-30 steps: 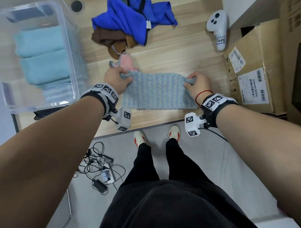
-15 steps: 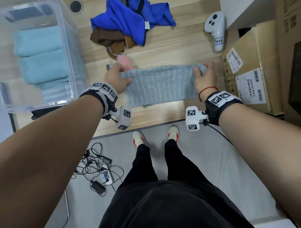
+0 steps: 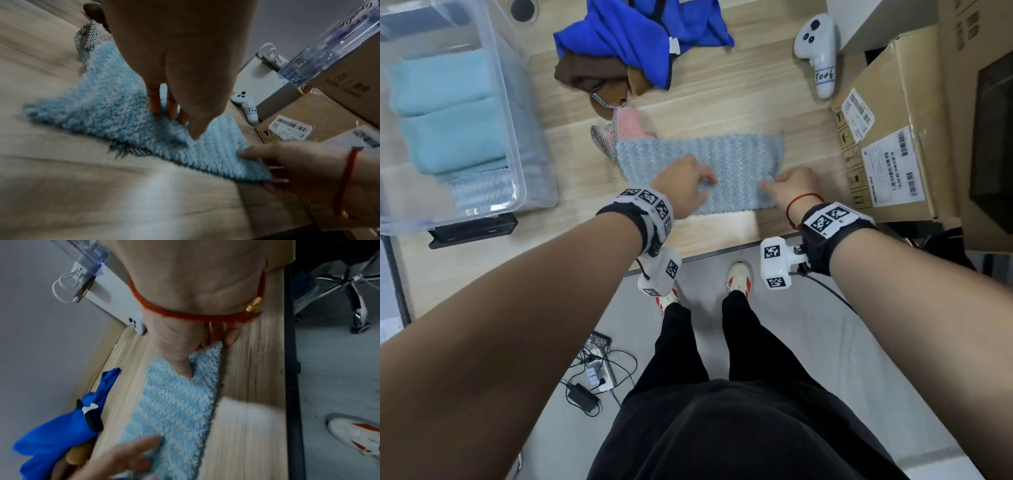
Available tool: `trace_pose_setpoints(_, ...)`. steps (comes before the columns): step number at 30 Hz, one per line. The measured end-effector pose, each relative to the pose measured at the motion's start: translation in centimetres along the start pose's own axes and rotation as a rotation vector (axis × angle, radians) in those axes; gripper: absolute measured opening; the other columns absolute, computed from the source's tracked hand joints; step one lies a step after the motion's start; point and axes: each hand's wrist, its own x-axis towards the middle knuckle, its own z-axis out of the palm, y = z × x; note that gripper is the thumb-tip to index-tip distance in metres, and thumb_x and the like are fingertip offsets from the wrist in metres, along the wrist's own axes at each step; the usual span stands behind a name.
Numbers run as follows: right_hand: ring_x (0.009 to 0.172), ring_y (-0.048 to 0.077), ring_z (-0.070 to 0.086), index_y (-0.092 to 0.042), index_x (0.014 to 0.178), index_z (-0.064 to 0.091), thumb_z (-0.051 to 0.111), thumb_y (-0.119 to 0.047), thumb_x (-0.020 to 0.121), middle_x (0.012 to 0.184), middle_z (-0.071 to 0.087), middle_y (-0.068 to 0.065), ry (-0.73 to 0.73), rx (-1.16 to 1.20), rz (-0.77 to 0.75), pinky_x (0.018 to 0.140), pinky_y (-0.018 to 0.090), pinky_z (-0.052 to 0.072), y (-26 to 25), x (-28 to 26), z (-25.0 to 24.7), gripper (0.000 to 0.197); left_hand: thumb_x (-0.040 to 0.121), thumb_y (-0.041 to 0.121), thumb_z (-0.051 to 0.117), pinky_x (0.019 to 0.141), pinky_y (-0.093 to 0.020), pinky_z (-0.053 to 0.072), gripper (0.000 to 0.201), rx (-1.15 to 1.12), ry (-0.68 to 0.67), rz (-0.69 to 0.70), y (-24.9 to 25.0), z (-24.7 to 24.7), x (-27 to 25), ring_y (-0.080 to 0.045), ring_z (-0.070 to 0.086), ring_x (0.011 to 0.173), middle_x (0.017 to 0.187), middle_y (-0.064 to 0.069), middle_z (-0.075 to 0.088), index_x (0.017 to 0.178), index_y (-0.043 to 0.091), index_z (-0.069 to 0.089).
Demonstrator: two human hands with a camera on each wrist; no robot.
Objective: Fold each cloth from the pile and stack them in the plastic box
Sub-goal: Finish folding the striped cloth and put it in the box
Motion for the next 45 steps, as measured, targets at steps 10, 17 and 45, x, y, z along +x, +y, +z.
trace_pose_setpoints(10,0.08,0.016,0.065,-0.007,0.112,0.057,0.075,-0.051,0.077,0.101,0.064,0.001,-0.2,0.561,0.275,0.071,0.034,0.057,-1.0,0.2,-0.5,0.059,0.089,0.024,0.059,0.103,-0.041,0.037,0.046,0.039,-0.062,0.028,-0.8,1.5,-0.5,-0.025,0.04,0.118,0.124,-0.006,0.044,0.134,0.032,0.052)
trace_pose_setpoints(17,0.051,0.014,0.048,-0.011,0.101,0.063,0.079,-0.028,0.074,0.074,0.056,0.002,-0.353,0.402,0.357,0.047,0.024,0.042,-2.3,0.0,-1.2,0.036,0.088,0.021,0.06,0.104,-0.039,0.036,0.047,0.029,-0.069,0.02,-1.0,1.5,-0.4,-0.024,0.039,0.12,0.125,-0.004,0.043,0.133,0.033,0.052)
trace_pose_setpoints(45,0.062,0.005,0.045,-0.021,0.07,0.046,0.058,-0.001,0.073,0.073,0.052,-0.007,-0.19,0.227,-0.566,0.058,0.015,0.033,-12.4,-6.5,7.1,0.023,0.093,0.005,0.055,0.054,-0.02,0.046,0.017,-1.223,0.218,-0.606,-8.3,-2.0,-7.0,-0.013,0.057,0.064,0.085,-0.003,0.062,0.108,0.006,0.062)
